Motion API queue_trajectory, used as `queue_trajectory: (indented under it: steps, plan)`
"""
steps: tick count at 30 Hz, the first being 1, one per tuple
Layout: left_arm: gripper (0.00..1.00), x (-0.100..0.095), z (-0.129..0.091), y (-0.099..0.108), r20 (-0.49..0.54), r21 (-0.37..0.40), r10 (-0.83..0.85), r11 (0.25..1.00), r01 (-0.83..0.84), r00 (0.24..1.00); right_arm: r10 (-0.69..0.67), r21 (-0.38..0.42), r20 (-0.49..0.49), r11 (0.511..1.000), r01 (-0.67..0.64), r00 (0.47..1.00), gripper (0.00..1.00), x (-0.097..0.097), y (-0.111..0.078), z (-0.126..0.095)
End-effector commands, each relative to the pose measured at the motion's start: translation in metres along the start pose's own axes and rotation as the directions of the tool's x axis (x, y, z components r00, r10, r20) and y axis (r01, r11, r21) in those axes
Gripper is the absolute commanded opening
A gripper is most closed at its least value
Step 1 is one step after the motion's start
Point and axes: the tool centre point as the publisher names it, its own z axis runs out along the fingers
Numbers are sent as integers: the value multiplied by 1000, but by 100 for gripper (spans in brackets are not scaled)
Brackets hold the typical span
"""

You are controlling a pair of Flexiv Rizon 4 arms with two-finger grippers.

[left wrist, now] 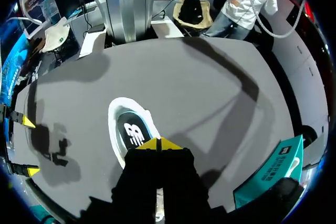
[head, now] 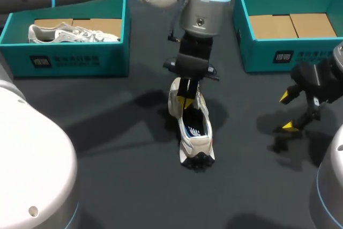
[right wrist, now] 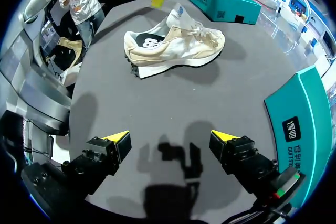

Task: Take the shoe out of the shoebox, open the shoe tongue, remove and reinsert the insole, then place the shoe into the shoebox

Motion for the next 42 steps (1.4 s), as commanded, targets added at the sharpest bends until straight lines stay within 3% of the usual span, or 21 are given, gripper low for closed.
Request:
queue_trajectory:
  steps: [1,9,19,33,42]
  plan:
    - [0,-14,20,-2,-47,-9,34,999,-35,998,0,2,3,1000,0,1000,100,2,0,0]
    - [0,-14,20,-2,-47,-9,34,999,-35,998,0,2,3,1000,0,1000,100,2,0,0]
    - [0,-29,61,11,-79,-31,22,999,-25,997,0,2,3,1000,0,1000,100,2,0,0]
    - [0,-21,79,20,-65,-48,19,999,-22,998,0,2,3,1000,0,1000,100,2,0,0]
    - [0,-18,57,11,-48,-92,46,994,-50,998,0,2,3,1000,0,1000,100,2,0,0]
